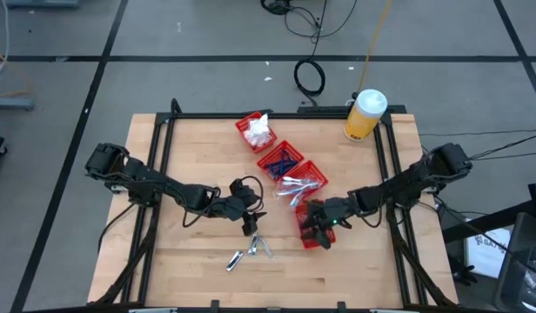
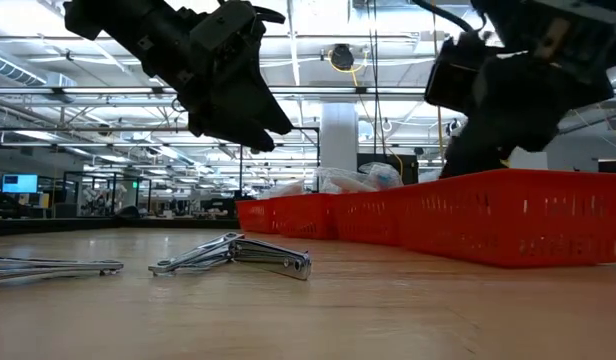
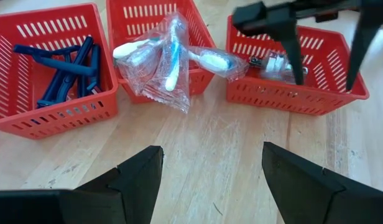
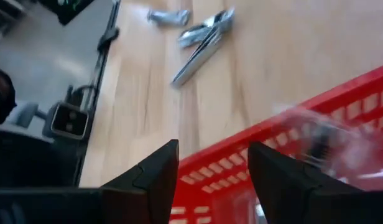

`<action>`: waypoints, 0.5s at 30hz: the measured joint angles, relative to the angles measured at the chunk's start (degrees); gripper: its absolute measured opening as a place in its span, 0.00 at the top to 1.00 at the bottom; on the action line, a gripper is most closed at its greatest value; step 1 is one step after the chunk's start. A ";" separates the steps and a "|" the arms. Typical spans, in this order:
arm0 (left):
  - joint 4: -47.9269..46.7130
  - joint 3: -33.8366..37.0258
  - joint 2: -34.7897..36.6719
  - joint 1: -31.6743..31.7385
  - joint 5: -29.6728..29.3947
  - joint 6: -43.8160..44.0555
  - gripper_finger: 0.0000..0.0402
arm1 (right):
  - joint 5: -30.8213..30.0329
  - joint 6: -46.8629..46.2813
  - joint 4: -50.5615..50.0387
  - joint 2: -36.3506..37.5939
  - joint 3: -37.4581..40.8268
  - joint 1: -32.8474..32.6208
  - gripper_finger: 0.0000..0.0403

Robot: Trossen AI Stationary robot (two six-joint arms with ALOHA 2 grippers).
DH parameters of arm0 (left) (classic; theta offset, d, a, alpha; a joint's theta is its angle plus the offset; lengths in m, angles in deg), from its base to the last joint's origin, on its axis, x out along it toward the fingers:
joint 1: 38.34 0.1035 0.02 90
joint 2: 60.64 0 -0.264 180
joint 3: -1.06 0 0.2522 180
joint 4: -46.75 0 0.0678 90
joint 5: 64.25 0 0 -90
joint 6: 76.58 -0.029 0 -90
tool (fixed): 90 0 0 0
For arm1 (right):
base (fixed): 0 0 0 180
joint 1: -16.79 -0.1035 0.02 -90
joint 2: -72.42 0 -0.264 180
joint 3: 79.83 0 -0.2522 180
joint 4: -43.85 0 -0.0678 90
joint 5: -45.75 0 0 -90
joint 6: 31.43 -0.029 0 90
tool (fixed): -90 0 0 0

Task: Pick & Place Travel size toiletries
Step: Put the nail cutter into the bottom red bin

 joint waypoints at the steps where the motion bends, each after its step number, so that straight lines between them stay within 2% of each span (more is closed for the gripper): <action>1: 0.00 0.00 0.00 0.00 0.00 0.04 0.33 | 0.01 0.27 0.06 0.31 0.00 0.57 0.55; 8: -0.84 0.00 0.00 0.00 1.00 0.16 0.33 | -0.05 4.21 0.77 3.85 0.00 2.17 0.55; 15: -2.18 0.00 -0.85 -2.43 10.50 2.82 0.33 | 0.08 13.67 1.78 11.32 0.00 0.97 0.55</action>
